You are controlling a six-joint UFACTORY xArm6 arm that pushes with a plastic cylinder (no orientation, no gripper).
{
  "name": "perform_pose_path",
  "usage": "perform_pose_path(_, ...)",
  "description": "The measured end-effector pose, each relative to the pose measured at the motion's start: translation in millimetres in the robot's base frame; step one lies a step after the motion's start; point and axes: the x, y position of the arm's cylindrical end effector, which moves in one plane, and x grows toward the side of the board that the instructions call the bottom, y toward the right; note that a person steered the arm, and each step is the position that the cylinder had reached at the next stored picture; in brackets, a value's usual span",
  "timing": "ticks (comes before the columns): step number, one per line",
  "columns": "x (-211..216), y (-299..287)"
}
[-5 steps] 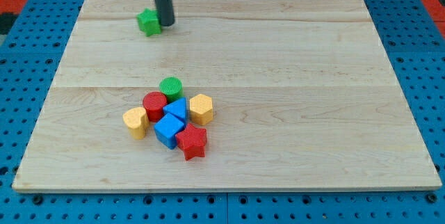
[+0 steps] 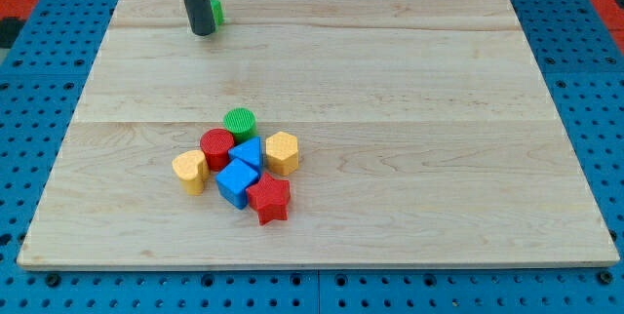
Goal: Nudge the green star top a bit
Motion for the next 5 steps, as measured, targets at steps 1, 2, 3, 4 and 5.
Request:
perform_pose_path(1,9.5,0.0)
perform_pose_path(2,47.4,-2.0)
perform_pose_path(3,71.5,-29.3)
perform_pose_path(4,112.3,-35.1)
perform_pose_path(5,162.5,-31.0)
